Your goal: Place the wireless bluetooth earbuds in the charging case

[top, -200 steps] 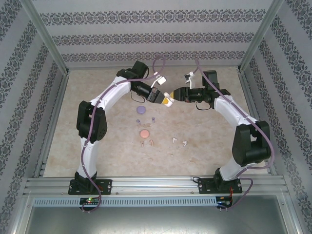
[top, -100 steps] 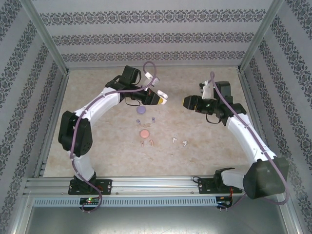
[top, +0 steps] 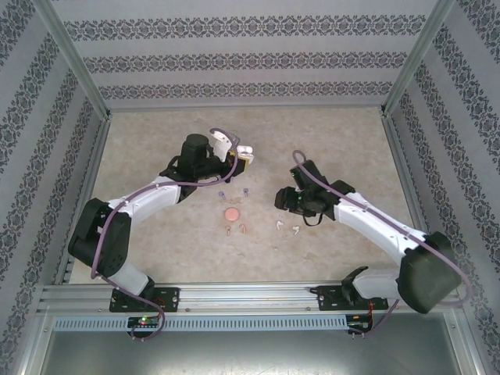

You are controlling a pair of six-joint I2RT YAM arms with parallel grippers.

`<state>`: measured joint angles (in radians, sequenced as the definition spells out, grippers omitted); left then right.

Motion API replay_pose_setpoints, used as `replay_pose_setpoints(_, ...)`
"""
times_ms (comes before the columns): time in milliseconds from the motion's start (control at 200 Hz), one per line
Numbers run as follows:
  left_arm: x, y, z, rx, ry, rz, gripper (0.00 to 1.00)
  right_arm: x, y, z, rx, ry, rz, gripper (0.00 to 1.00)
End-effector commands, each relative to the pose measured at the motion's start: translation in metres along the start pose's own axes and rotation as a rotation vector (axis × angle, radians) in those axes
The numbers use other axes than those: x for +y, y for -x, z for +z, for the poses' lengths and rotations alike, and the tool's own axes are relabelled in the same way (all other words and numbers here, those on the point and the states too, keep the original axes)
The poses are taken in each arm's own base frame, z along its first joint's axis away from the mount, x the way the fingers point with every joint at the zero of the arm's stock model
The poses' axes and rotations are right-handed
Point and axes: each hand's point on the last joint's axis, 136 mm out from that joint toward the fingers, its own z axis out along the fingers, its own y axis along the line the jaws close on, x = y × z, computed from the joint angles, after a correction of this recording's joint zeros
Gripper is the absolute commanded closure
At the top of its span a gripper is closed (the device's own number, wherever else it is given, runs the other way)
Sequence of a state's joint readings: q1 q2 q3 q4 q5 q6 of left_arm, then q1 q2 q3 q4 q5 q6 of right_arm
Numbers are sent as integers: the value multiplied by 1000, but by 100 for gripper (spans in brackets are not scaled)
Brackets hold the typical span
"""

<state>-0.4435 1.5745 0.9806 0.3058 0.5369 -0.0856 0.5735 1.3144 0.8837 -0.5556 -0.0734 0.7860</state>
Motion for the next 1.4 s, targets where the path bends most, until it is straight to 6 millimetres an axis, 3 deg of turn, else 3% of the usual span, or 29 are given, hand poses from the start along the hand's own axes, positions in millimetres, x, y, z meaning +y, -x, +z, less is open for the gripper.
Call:
replay_pose_setpoints(0,-23,60,-18,-268,-60,81,100,-17,-1,13,-34,-166,80,46)
replay_pose_setpoints(200,-33,74,-32,-391,-73,121,100,-14,-10,41,-5,-237,111,47)
replay_pose_setpoints(395,-30,86,-48,-503,-23,128,100,-13,-18,58,21,-285,130,49)
replay_pose_setpoints(754,-35,94,-64,-575,-14,143,100,-21,-30,70,47,-351,151,51)
replay_pose_setpoints(1394,-39,91,-60,-567,-25,150,100,-24,-42,83,74,-376,144,59)
